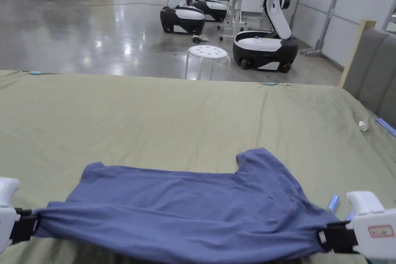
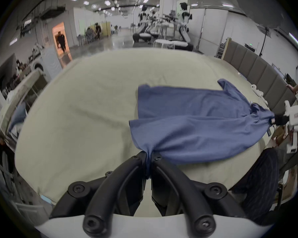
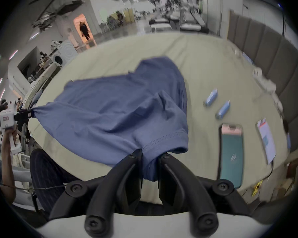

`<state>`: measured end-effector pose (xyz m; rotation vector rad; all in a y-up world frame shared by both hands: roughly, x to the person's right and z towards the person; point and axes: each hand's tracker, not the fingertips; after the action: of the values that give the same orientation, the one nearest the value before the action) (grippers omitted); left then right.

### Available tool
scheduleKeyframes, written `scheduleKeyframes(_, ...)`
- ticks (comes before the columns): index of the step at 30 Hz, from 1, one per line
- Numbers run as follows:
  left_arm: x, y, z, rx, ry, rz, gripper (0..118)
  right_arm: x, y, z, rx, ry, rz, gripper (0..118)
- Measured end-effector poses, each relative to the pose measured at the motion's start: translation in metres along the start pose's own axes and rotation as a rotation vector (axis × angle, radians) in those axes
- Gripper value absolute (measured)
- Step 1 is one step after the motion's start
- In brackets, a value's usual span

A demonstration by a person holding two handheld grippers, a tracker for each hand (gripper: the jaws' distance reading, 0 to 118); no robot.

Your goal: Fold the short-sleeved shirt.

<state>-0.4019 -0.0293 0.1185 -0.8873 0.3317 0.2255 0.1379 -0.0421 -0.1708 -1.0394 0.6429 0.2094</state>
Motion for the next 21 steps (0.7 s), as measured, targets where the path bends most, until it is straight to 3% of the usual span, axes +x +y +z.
scheduleKeyframes(3,-0.012,-0.020,-0.020,-0.019,-0.052,0.091,7,0.012,-0.025,-0.027,-0.043,0.026,-0.083,18)
scheduleKeyframes(4,-0.013,-0.024,-0.024,-0.014,-0.041,0.087,16,0.019,-0.028,-0.035,-0.034,0.035,-0.100,23)
scheduleKeyframes(5,-0.014,-0.025,-0.024,-0.001,-0.023,0.077,38,0.020,-0.029,-0.036,-0.023,0.037,-0.103,42)
scheduleKeyframes(6,-0.013,-0.027,-0.021,0.049,-0.007,0.059,70,0.021,-0.029,-0.035,-0.013,0.046,-0.109,83)
scheduleKeyframes(7,-0.014,-0.026,-0.013,0.127,0.047,0.051,86,0.021,-0.026,-0.028,-0.007,0.061,-0.120,99)
scheduleKeyframes(9,-0.013,-0.025,0.005,0.273,0.085,0.046,92,0.012,-0.019,-0.008,0.072,0.067,-0.115,102)
scheduleKeyframes(13,0.017,-0.003,0.024,0.437,0.127,-0.007,92,-0.031,0.006,0.028,0.425,0.038,-0.048,104)
scheduleKeyframes(15,0.041,0.009,0.019,0.535,0.125,-0.037,92,-0.061,0.014,0.031,0.633,-0.024,0.025,104)
scheduleKeyframes(17,0.061,0.018,0.013,0.582,0.162,-0.061,90,-0.090,0.018,0.022,0.764,-0.150,0.121,100)
scheduleKeyframes(18,0.071,0.019,0.007,0.619,0.200,-0.082,83,-0.100,0.020,0.015,0.793,-0.181,0.150,81)
scheduleKeyframes(19,0.080,0.021,-0.001,0.649,0.244,-0.105,67,-0.108,0.023,0.010,0.807,-0.192,0.165,47)
scheduleKeyframes(20,0.085,0.022,-0.010,0.656,0.285,-0.117,41,-0.114,0.025,-0.001,0.791,-0.170,0.154,15)
scheduleKeyframes(21,0.086,0.024,-0.018,0.644,0.289,-0.117,31,-0.117,0.027,-0.007,0.786,-0.156,0.143,15)
